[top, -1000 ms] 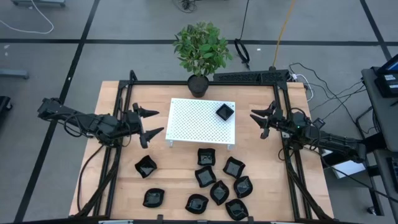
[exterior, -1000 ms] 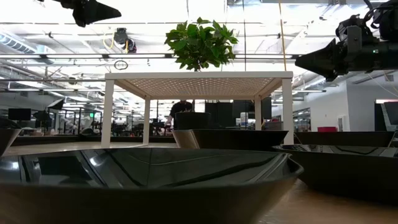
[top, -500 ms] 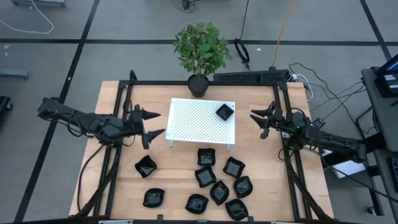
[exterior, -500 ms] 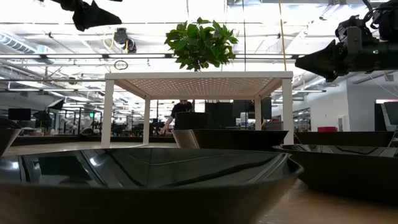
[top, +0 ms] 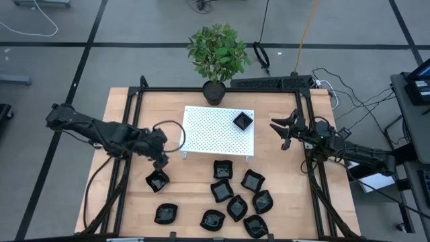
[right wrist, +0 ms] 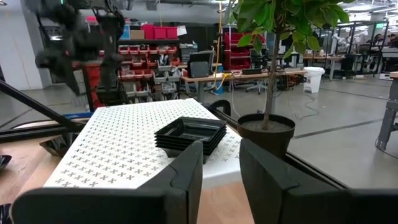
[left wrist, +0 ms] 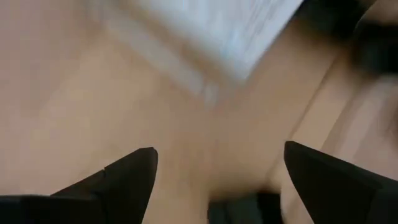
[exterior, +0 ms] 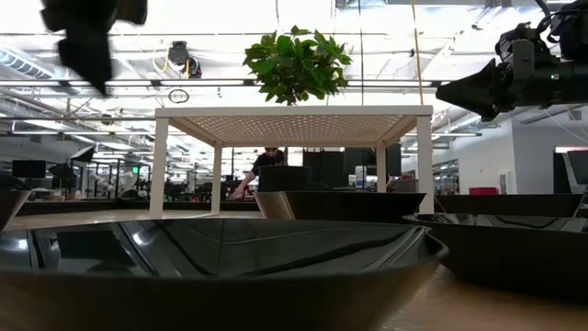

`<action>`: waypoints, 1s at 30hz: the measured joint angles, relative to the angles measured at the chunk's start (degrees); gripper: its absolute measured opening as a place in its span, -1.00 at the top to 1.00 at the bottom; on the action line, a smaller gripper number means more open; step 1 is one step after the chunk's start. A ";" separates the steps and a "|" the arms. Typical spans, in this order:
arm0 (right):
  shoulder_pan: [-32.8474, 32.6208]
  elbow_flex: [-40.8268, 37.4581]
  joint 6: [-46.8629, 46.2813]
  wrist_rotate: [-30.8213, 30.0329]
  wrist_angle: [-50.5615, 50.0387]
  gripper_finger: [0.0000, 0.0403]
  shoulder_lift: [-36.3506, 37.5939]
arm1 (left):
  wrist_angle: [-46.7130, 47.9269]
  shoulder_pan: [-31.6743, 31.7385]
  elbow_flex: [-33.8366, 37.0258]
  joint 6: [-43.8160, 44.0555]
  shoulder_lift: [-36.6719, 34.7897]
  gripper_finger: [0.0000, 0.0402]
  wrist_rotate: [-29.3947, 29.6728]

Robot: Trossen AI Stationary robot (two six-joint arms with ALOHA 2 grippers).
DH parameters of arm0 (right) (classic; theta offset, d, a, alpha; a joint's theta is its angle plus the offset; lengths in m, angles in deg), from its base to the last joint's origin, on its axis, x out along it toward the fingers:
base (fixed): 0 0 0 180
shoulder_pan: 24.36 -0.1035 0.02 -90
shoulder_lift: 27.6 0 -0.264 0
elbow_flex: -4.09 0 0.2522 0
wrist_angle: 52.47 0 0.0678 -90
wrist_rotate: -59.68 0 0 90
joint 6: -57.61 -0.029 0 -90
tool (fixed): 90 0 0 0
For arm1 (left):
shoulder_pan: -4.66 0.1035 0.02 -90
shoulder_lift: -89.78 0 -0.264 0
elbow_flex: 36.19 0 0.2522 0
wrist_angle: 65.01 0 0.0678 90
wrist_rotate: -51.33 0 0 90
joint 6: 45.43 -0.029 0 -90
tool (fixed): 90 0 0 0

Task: Pick & Place Mini shaped plates
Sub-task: Put the black distorted square plate on the shelf

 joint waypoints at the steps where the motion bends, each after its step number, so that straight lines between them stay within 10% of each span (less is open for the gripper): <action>1: 0.01 0.00 0.00 0.00 0.00 0.53 0.00 | 2.61 -0.02 0.01 2.83 1.22 -0.76 -2.49; 10: 0.00 0.00 0.00 -0.02 0.00 0.52 0.00 | 18.23 -2.55 0.26 24.12 8.34 -0.76 -8.76; 30: 0.02 -0.02 -0.01 -0.02 0.00 0.53 0.00 | -2.34 -12.62 14.15 42.69 9.00 -0.76 -14.01</action>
